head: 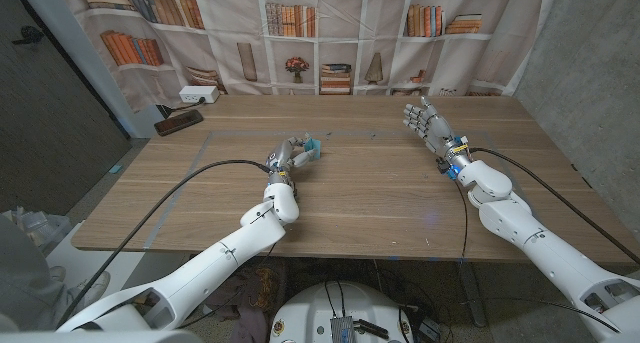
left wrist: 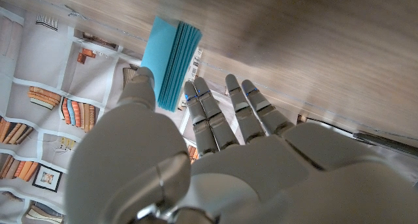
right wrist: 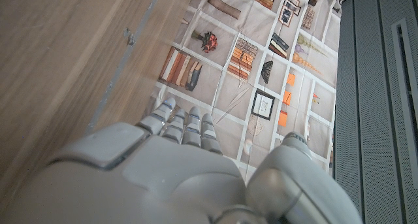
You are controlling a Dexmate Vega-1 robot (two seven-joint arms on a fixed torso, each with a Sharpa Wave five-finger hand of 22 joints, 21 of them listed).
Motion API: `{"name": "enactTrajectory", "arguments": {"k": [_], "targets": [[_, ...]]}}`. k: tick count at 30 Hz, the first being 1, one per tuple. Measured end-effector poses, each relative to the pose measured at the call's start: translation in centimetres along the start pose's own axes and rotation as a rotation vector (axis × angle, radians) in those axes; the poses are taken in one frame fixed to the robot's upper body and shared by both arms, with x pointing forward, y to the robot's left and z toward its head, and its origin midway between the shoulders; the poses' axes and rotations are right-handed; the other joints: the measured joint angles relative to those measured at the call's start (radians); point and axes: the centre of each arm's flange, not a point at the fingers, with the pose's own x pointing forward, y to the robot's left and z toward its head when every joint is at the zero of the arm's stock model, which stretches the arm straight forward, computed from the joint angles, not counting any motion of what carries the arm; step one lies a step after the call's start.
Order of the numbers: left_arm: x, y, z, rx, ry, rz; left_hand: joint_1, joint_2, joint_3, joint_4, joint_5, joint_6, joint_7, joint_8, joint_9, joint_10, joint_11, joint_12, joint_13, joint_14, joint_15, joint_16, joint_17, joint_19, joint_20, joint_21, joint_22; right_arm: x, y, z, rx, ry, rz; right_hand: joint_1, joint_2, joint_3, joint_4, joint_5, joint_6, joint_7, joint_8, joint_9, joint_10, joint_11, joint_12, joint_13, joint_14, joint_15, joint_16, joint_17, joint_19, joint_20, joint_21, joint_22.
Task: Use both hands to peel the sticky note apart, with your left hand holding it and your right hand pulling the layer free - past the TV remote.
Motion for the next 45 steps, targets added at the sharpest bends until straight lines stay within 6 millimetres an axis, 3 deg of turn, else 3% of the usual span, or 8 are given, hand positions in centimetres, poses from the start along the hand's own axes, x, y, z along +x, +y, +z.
{"name": "enactTrajectory", "arguments": {"k": [9,24,45], "targets": [[-0.1,-0.2,0.2,-0.003,0.000,0.002,0.001,0.001,0.004,0.004,0.000,0.009,0.002,0.000,0.000,0.014,-0.003,0.000,0.000,0.007,-0.004,0.000,0.000,0.000,0.000,0.005,0.000,-0.2,-0.1,0.0,-0.001,0.002,-0.001,0.000,0.000,0.000,0.000,0.000,0.000,0.000,0.000,0.000,0.000,0.000,0.000,0.000,0.003,-0.003,0.000,0.000,0.000,0.000,0.000,0.000],[-0.8,-0.2,0.1,-0.005,0.018,0.024,0.029,0.044,0.027,-0.007,0.000,0.024,-0.002,0.000,-0.005,0.025,-0.004,0.000,0.000,0.027,-0.006,0.000,0.000,0.009,-0.002,0.009,0.000,-0.8,-0.3,0.1,-0.005,0.002,0.002,0.004,0.004,0.003,-0.003,0.000,0.000,0.000,0.000,0.000,0.005,-0.005,0.000,0.000,0.003,-0.003,0.000,0.000,0.000,0.000,0.000,0.000],[-0.8,-0.3,0.0,-0.005,0.033,0.044,0.070,0.052,0.049,-0.013,0.000,0.040,0.007,0.000,-0.005,0.052,-0.002,0.000,-0.006,0.045,-0.006,0.000,0.000,0.025,-0.010,0.016,-0.003,-1.2,-0.6,0.2,-0.010,0.004,0.002,0.004,0.004,0.003,-0.003,0.000,0.000,0.000,0.000,0.000,0.005,-0.005,0.000,0.000,-0.001,-0.006,0.000,0.000,0.000,0.000,0.000,0.000]]}}
